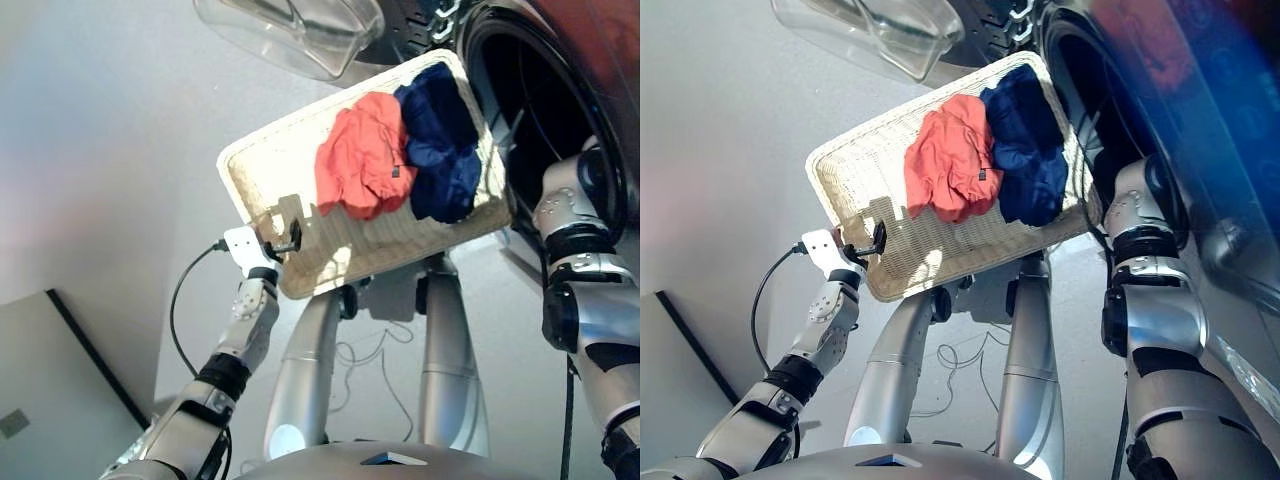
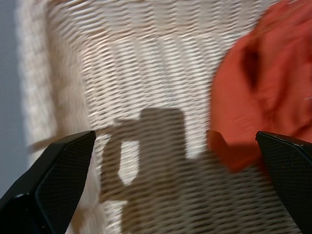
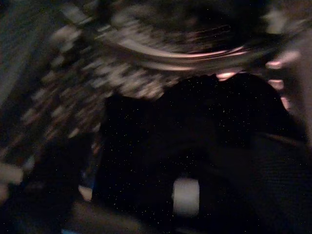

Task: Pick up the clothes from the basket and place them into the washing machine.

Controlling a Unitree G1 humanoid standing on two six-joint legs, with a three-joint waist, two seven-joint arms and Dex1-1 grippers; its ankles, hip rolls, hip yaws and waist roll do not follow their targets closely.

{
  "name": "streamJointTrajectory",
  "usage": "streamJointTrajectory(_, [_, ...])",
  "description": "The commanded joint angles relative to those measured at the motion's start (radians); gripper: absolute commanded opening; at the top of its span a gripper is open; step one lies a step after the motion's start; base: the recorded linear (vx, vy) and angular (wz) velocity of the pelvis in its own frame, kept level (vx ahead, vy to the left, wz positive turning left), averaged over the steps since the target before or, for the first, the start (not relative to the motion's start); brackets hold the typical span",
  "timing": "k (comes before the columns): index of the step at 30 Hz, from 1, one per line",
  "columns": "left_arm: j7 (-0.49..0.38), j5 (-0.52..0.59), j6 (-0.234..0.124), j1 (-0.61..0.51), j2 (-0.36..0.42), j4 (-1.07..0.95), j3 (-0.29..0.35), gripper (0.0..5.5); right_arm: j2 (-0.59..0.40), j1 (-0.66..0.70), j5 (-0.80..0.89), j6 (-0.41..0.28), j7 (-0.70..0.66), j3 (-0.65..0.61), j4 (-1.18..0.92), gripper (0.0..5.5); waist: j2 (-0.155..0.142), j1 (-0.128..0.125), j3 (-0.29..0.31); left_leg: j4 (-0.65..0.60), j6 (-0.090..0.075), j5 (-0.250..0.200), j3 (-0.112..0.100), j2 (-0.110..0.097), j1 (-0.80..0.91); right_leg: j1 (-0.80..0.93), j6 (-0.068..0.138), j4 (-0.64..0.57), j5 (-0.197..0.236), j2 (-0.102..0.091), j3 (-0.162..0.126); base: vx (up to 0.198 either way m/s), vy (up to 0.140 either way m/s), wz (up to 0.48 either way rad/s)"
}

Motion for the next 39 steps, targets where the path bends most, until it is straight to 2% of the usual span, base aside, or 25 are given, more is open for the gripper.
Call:
streamJointTrajectory(1, [-0.021, 0.004, -0.035, -0.011, 0.001, 0.024, -0.009, 5.5, -0.031, 0.098, -0.004, 0.006, 0.097, 0.082, -0.032, 5.5, 0.016, 0.005, -0.09, -0.059, -0.053, -0.015, -0.058, 0.023, 0.008, 0.048, 0.004, -0.122, 0.041, 0.036, -0.063, 0.0, 0.0, 0.0])
streamJointTrajectory(6, [-0.047, 0.015, -0.019, -0.065, -0.006, 0.042, -0.024, 5.5, -0.013, 0.149, -0.106, 0.071, 0.26, 0.269, -0.086, 5.5, -0.01, -0.008, -0.087, -0.088, -0.059, 0.009, -0.062, 0.026, 0.028, 0.079, 0.005, -0.162, 0.06, 0.037, -0.075, -0.017, -0.045, -0.029])
streamJointTrajectory(9, [-0.056, 0.015, -0.011, -0.099, -0.022, 0.073, -0.033, 5.5, -0.001, 0.156, -0.194, 0.094, 0.308, 0.371, -0.121, 5.5, -0.024, -0.013, -0.089, -0.106, -0.06, 0.019, -0.064, 0.026, 0.041, 0.097, 0.006, -0.185, 0.071, 0.038, -0.079, -0.005, -0.017, -0.011])
streamJointTrajectory(14, [-0.052, 0.038, -0.005, -0.147, -0.042, 0.128, -0.044, 5.5, 0.01, 0.169, -0.396, 0.111, 0.322, 0.509, -0.21, 5.5, -0.039, -0.022, -0.093, -0.126, -0.06, 0.03, -0.067, 0.028, 0.064, 0.123, 0.009, -0.211, 0.08, 0.037, -0.084, 0.0, 0.0, 0.0])
streamJointTrajectory(21, [-0.046, 0.111, 0.01, -0.199, -0.054, 0.202, -0.065, 5.5, -0.008, 0.22, -0.571, 0.121, 0.4, 0.647, -0.366, 5.5, -0.061, -0.039, -0.096, -0.147, -0.06, 0.033, -0.071, 0.029, 0.084, 0.147, 0.014, -0.236, 0.084, 0.044, -0.084, 0.0, 0.0, 0.0])
streamJointTrajectory(25, [-0.031, 0.155, 0.021, -0.238, -0.053, 0.268, -0.075, 5.5, -0.018, 0.247, -0.642, 0.113, 0.406, 0.691, -0.436, 5.5, -0.076, -0.056, -0.085, -0.123, -0.054, 0.025, -0.075, 0.035, 0.068, 0.141, 0.014, -0.234, 0.085, 0.052, -0.08, 0.0, 0.0, 0.0])
streamJointTrajectory(30, [-0.005, 0.208, 0.04, -0.316, -0.053, 0.352, -0.088, 5.5, -0.025, 0.265, -0.667, 0.109, 0.416, 0.716, -0.537, 5.5, -0.091, -0.079, -0.073, -0.088, -0.056, 0.01, -0.08, 0.046, 0.031, 0.114, 0.013, -0.229, 0.08, 0.066, -0.074, 0.0, 0.0, 0.0])
streamJointTrajectory(32, [0.002, 0.233, 0.055, -0.354, -0.04, 0.399, -0.08, 5.5, -0.025, 0.284, -0.648, 0.101, 0.434, 0.718, -0.59, 5.5, -0.1, -0.099, -0.07, -0.05, -0.056, -0.009, -0.071, 0.059, 0.001, 0.084, 0.01, -0.212, 0.076, 0.078, -0.065, 0.015, 0.026, -0.028])
streamJointTrajectory(33, [0.002, 0.233, 0.054, -0.354, -0.04, 0.4, -0.079, 5.5, -0.026, 0.284, -0.647, 0.101, 0.435, 0.718, -0.591, 5.5, -0.1, -0.098, -0.071, -0.047, -0.056, -0.01, -0.071, 0.06, -0.002, 0.081, 0.01, -0.21, 0.075, 0.078, -0.064, 0.029, 0.069, -0.145])
streamJointTrajectory(34, [0.007, 0.241, 0.058, -0.371, -0.032, 0.426, -0.068, 5.5, -0.03, 0.291, -0.643, 0.097, 0.445, 0.728, -0.613, 5.5, -0.104, -0.109, -0.07, -0.029, -0.057, -0.023, -0.063, 0.068, -0.02, 0.059, 0.009, -0.199, 0.073, 0.085, -0.059, 0.018, 0.049, -0.229])
streamJointTrajectory(37, [0.012, 0.251, 0.063, -0.4, -0.021, 0.457, -0.061, 5.5, -0.029, 0.296, -0.636, 0.096, 0.456, 0.742, -0.626, 5.5, -0.108, -0.119, -0.069, -0.002, -0.059, -0.037, -0.056, 0.073, -0.045, 0.033, 0.009, -0.188, 0.071, 0.091, -0.055, 0.008, 0.042, -0.352])
streamJointTrajectory(39, [0.015, 0.28, 0.073, -0.44, 0.008, 0.487, -0.064, 5.5, -0.023, 0.296, -0.633, 0.095, 0.468, 0.762, -0.645, 5.5, -0.116, -0.134, -0.062, 0.029, -0.057, -0.053, -0.045, 0.08, -0.074, 0.0, 0.012, -0.175, 0.076, 0.103, -0.051, -0.016, 0.054, -0.24])
